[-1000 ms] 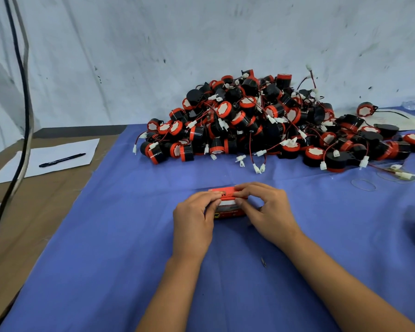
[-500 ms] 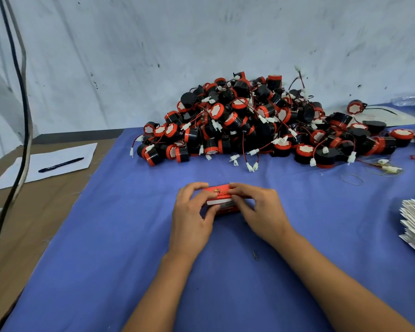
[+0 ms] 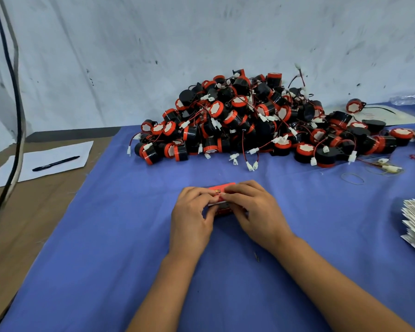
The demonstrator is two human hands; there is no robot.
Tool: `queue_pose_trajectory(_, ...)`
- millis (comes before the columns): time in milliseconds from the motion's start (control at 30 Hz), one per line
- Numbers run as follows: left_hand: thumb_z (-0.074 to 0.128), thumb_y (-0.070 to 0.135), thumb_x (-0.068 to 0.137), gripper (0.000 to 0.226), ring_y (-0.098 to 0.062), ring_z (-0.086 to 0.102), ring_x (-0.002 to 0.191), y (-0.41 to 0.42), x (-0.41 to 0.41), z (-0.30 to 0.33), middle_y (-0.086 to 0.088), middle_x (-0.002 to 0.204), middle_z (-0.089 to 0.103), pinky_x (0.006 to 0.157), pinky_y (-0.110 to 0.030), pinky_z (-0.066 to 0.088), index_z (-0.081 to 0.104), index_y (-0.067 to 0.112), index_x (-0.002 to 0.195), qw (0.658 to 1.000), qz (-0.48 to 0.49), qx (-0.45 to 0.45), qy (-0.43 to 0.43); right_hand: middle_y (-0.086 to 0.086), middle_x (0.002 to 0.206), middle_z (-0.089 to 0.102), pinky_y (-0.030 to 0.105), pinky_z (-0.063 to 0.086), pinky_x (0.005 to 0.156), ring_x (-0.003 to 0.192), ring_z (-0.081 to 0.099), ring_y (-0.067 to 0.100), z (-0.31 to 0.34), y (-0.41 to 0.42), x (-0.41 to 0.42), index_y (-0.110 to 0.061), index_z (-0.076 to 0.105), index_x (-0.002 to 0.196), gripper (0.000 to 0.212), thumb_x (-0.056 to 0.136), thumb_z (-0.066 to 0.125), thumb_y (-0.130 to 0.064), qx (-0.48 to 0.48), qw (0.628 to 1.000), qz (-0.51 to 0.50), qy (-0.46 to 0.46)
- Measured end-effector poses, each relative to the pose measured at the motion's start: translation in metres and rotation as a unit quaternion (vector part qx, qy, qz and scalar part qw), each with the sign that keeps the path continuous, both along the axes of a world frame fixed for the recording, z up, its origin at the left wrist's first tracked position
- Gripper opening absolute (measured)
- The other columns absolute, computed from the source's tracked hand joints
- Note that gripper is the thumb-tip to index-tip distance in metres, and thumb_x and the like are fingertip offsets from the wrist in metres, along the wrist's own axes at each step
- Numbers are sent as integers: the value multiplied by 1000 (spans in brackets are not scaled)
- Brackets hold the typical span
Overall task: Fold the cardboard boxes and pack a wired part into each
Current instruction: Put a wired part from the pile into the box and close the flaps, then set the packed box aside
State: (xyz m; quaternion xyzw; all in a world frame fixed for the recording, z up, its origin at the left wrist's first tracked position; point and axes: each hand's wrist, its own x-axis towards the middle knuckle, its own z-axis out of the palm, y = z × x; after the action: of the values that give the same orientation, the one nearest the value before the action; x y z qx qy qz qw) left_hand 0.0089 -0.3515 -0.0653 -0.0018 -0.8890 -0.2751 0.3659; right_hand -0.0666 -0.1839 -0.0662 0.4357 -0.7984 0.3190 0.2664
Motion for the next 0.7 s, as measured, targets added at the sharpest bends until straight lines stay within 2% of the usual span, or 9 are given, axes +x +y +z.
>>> queue_pose_trajectory(133, 82, 0, 80, 14, -20, 62, 101, 7, 1, -3, 2, 101, 72, 86, -21, 47, 77, 9, 89, 999, 15, -37, 4, 1, 114, 73, 41, 59, 80, 103, 64, 27, 0, -3, 0, -12, 79, 107, 19, 90, 73, -6, 12, 1000, -9, 21)
queue_pose_trajectory(233, 82, 2, 81, 15, -21, 60, 117, 4, -3, -7, -2, 121, 71, 99, -30, 48, 73, 12, 89, 1000, 16, -5, -13, 1, 114, 73, 41, 58, 80, 102, 65, 28, -2, -3, 1, -12, 79, 108, 19, 91, 73, -7, 11, 1000, -15, 13)
queue_pose_trajectory(300, 80, 6, 84, 19, -22, 57, 129, 3, -7, -9, -6, 135, 67, 106, -36, 46, 69, 13, 98, 998, 5, 35, -60, 1, 116, 73, 43, 59, 78, 101, 66, 29, -5, -3, 4, -12, 79, 111, 22, 91, 72, -6, 13, 1000, -26, 7)
queue_pose_trajectory(367, 80, 6, 85, 29, -16, 63, 115, 4, -11, -9, -1, 121, 71, 97, -34, 50, 63, 19, 105, 993, -19, 84, -86, 2, 119, 73, 44, 60, 77, 102, 67, 31, -5, -2, 8, -11, 78, 114, 26, 90, 72, -3, 17, 999, -35, 0)
queue_pose_trajectory(433, 81, 5, 83, 31, -9, 63, 96, 3, -11, -6, 11, 99, 69, 84, -28, 50, 61, 21, 101, 989, -24, 117, -88, 4, 126, 72, 46, 61, 83, 112, 66, 34, -1, -2, 15, -11, 75, 121, 35, 88, 70, 0, 44, 998, -44, -22)
queue_pose_trajectory(467, 83, 5, 82, 28, -11, 63, 93, 1, -10, -2, 12, 96, 67, 81, -29, 50, 62, 19, 96, 988, -24, 123, -94, 4, 133, 68, 46, 59, 90, 123, 62, 33, 3, -3, 20, -12, 72, 127, 42, 88, 67, 2, 68, 995, -49, -45)
queue_pose_trajectory(533, 86, 9, 81, 24, -19, 66, 93, 2, -8, 7, 6, 96, 69, 82, -37, 54, 64, 17, 88, 983, -24, 128, -126, -1, 150, 55, 41, 53, 102, 145, 43, 24, 9, 0, 33, -17, 59, 141, 53, 92, 57, 0, 117, 987, -61, -87)
queue_pose_trajectory(600, 86, 13, 82, 21, -20, 69, 92, 7, -6, 20, 5, 94, 72, 82, -43, 57, 67, 22, 86, 979, -31, 139, -147, -7, 151, 50, 37, 55, 94, 148, 35, 18, 17, 8, 44, -19, 53, 142, 54, 91, 56, -4, 122, 984, -79, -103)
queue_pose_trajectory(700, 80, 27, 90, 11, -17, 71, 93, 45, -7, 56, 13, 89, 73, 77, -27, 55, 69, 28, 90, 974, -100, 171, -105, -7, 131, 59, 43, 55, 76, 128, 48, 18, 50, 46, 57, -19, 59, 126, 42, 87, 68, -9, 45, 984, -141, -101)
